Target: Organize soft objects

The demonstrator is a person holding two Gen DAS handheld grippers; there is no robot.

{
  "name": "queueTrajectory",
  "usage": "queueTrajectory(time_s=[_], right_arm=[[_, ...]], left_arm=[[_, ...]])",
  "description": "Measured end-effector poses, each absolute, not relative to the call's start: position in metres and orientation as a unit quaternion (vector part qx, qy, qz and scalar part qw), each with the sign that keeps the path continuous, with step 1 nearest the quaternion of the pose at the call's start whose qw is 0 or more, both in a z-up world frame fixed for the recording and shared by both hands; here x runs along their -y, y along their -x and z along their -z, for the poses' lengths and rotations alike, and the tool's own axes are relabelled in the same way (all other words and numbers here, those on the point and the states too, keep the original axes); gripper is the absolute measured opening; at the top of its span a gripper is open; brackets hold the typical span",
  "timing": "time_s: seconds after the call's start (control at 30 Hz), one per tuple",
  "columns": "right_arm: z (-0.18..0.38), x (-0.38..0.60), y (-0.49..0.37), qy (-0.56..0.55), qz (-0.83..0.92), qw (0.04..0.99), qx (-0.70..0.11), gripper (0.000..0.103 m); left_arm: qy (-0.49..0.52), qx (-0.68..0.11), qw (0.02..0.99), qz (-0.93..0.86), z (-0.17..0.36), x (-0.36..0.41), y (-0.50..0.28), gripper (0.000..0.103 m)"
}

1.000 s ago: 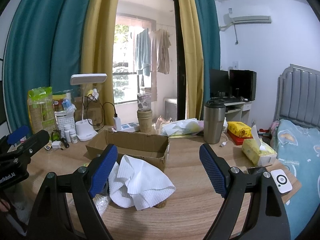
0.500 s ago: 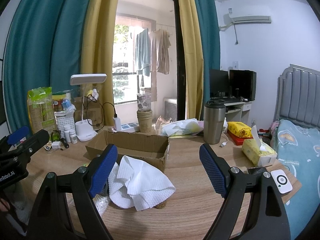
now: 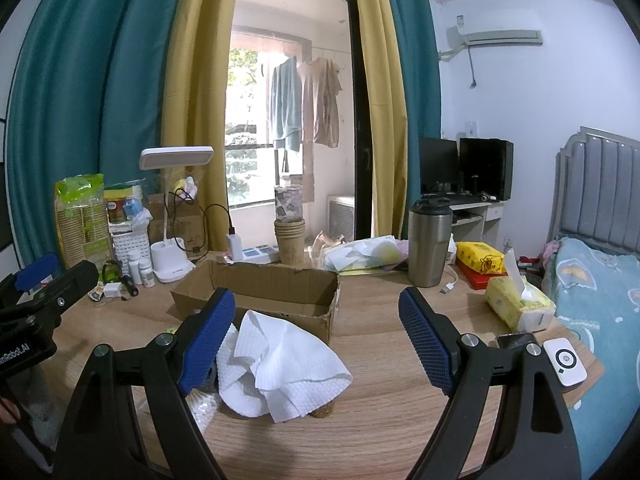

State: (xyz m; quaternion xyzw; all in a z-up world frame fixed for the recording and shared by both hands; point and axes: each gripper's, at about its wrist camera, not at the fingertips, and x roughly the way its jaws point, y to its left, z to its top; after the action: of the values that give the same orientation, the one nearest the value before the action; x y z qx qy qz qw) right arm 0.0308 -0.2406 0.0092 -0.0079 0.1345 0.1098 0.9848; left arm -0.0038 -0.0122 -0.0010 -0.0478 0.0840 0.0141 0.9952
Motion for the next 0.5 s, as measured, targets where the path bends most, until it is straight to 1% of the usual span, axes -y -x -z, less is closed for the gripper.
queueTrajectory(time_s=[0.23, 0.33, 0.5], right_arm=[[-0.001, 0.252, -0.042, 0.018, -0.092, 0.986, -0.141, 0.087], [0.013, 0.256, -0.056, 0.022, -0.086, 0.982, -0.169, 0.087], [0.040, 0.258, -0.075, 0.016, -0.094, 0.972, -0.216, 0.087]], left_arm=[[0.037, -0.108, 0.993, -0.033, 0.013, 0.005, -0.008, 0.102], [0.029, -0.138, 0.989, -0.049, 0.024, -0.006, -0.020, 0.102], [0.020, -0.166, 0.984, -0.068, 0.046, -0.017, -0.033, 0.102]])
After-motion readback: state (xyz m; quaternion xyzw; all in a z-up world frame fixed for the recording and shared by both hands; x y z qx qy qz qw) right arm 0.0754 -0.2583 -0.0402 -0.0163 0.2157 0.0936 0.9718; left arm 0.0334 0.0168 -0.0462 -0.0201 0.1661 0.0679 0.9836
